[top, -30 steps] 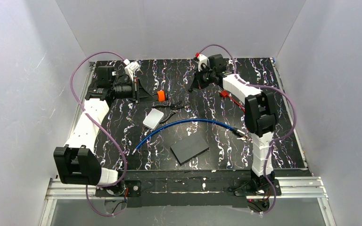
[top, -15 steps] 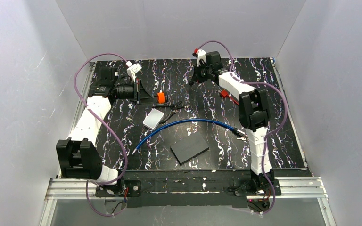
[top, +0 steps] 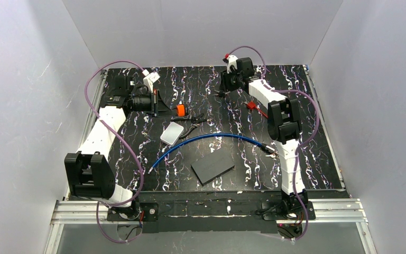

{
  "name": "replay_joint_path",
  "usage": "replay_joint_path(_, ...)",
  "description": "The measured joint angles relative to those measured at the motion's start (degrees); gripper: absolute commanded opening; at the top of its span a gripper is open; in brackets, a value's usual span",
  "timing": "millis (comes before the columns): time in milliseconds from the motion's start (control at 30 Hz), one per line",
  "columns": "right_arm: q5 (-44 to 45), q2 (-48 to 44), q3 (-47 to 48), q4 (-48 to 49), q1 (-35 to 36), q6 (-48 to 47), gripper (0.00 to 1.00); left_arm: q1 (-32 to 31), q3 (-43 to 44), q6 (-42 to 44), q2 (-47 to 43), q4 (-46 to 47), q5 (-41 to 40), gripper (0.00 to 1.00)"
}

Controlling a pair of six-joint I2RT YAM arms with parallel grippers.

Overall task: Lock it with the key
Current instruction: Place the key at the center of the board, then place the lock at the center of the board.

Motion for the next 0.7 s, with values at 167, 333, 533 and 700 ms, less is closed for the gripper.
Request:
replay_joint_path(167, -0.09, -0.35, 0.00, -1.36, -0.63, -2.27, 0.78, -0.24, 1.09, 0.57, 0.90, -1.38, -0.83, 0.00)
replay_joint_path(333, -4.98, -6.14, -3.76, -4.37, -0.85, -5.77, 0.98, -1.16, 2.69, 2.16, 2.40, -4.11, -1.62, 0.00)
replay_joint_path(533, -15.96, -20.59, -11.61, -7.89, 1.38, -12.98, 0.98, -2.64, 5.68, 3.65, 4.83, -8.44, -1.03, 0.00)
replay_joint_path(700, -19.47, -32.20, -17.77, -12.98, 8.94, -22.49, 0.98, -4.00, 7.91, 4.35, 7.96, -11.96, -0.46, 0.00)
